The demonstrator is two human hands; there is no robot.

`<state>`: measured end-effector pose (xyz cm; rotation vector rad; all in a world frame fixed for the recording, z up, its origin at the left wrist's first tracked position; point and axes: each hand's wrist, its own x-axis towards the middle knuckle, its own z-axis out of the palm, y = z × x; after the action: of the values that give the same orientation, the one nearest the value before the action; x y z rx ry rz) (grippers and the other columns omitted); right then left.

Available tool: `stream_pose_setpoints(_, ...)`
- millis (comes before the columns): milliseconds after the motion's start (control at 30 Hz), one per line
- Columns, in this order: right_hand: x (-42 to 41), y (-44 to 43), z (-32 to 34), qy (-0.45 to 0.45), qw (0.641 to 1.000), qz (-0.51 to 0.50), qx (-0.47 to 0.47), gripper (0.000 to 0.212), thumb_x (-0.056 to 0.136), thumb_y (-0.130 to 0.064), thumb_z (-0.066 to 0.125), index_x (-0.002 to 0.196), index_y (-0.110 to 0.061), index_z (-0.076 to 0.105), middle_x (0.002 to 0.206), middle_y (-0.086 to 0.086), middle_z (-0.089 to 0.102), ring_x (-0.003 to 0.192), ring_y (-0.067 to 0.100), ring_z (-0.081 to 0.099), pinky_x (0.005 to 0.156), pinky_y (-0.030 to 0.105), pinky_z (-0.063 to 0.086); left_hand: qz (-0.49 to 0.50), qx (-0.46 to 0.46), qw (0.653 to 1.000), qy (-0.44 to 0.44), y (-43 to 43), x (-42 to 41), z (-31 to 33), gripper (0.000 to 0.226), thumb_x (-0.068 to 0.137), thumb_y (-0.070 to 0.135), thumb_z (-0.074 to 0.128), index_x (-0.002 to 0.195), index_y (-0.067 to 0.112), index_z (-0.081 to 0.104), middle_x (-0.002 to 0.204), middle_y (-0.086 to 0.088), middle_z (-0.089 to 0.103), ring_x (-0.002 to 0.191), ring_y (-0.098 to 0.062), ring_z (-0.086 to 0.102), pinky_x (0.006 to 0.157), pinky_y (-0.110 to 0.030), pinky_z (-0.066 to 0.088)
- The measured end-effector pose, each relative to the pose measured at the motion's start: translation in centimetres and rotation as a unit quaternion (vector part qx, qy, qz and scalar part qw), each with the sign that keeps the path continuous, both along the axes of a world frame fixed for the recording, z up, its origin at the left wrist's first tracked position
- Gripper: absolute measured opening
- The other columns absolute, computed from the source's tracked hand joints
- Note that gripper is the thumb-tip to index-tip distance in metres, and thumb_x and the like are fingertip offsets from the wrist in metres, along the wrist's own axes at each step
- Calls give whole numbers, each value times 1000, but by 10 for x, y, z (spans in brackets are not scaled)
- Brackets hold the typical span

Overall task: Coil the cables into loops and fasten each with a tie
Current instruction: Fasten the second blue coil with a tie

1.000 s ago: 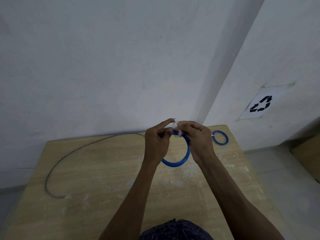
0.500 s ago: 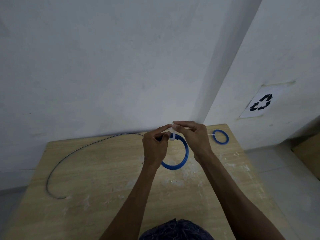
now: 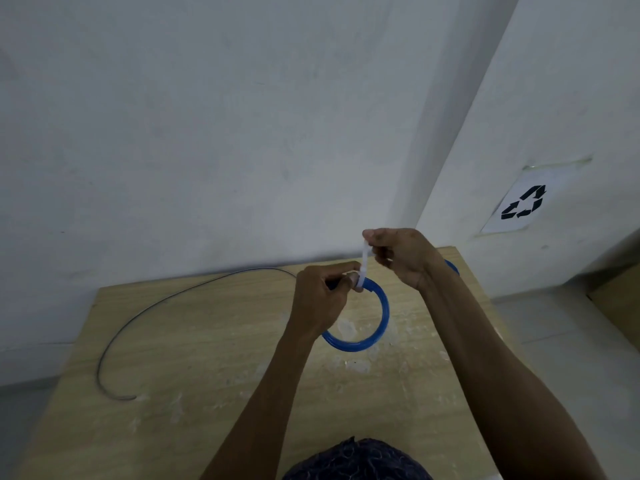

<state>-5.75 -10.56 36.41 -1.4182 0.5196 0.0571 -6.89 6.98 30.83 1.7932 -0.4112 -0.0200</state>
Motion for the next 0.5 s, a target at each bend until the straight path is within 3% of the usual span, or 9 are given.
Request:
stream_pose_setpoints(133, 4, 4, -3, -55, 997, -17, -46, 6, 94, -18, 71, 92, -15, 77, 97, 1, 73, 95, 19, 62, 90, 39, 53, 15, -44, 998, 34, -3, -4, 1, 16, 94, 7, 71, 101, 16, 82, 77, 4, 78, 51, 3, 53, 59, -18, 43)
stream_pose_setpoints(233, -6, 4, -4, -28, 996, 47, -76, 29, 92, -36, 73, 113, -16, 72, 106, 3, 77, 98, 21, 72, 87, 38, 58, 79, -87, 991, 71, 2, 4, 3, 19, 94, 12, 73, 92, 29, 81, 70, -4, 76, 54, -11, 57, 56, -35, 48)
stream_pose_setpoints(367, -29, 9, -18, -48, 990, 104, -82, 24, 93, -21, 72, 113, -8, 75, 101, 10, 80, 93, 24, 77, 80, 32, 60, 115, -130, 978, 112, 12, 14, 11, 22, 95, 12, 71, 89, 33, 76, 72, 11, 76, 66, -17, 62, 60, -32, 54)
stream_pose_setpoints(500, -38, 12, -27, -105, 991, 84, -14, 23, 93, -5, 68, 116, -1, 73, 103, 17, 78, 95, 29, 77, 84, 34, 62, 118, -148, 971, 143, 14, 17, 17, 19, 95, 11, 71, 85, 26, 77, 69, 8, 76, 51, -7, 53, 51, -22, 45)
